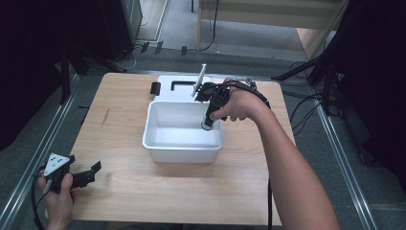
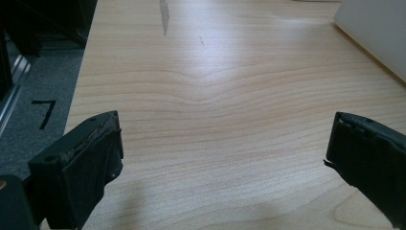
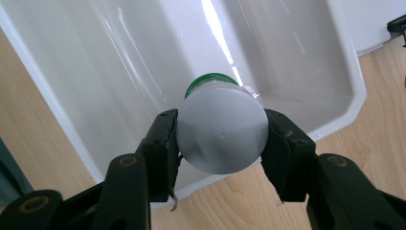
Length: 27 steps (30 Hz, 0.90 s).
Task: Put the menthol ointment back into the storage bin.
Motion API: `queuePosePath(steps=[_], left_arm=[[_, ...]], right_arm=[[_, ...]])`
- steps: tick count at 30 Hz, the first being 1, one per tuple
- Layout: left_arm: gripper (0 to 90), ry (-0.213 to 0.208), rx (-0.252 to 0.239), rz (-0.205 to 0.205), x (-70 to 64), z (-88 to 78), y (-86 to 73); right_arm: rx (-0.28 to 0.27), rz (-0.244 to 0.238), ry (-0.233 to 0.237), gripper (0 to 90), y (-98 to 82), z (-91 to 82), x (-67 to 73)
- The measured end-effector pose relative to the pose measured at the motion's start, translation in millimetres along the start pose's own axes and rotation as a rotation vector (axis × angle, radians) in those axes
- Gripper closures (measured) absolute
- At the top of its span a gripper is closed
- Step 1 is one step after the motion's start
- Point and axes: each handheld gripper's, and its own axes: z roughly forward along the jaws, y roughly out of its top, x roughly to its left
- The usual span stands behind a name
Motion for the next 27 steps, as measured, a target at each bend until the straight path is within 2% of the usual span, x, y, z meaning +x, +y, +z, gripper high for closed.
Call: queuePosePath(steps=[4,17,27], left_arm=[[0.0,-0.001,0.000,0.000,0.0,0.0,0.0],[0.0,-0.002,-0.001,0.000,0.1,0.1,-0.1],[0.0,-0.001,0.002,0.000,-0.2,0.1,0.0]], right_arm=[[0.012,-0.012,0.002,51.7,-1.5,8.3,0.2],[0.042,-0.114,-0.019,51.7,-5.6,40.0,5.4],[0.062,-0.152,-0.039,51.6,-11.5,57.6,6.3]])
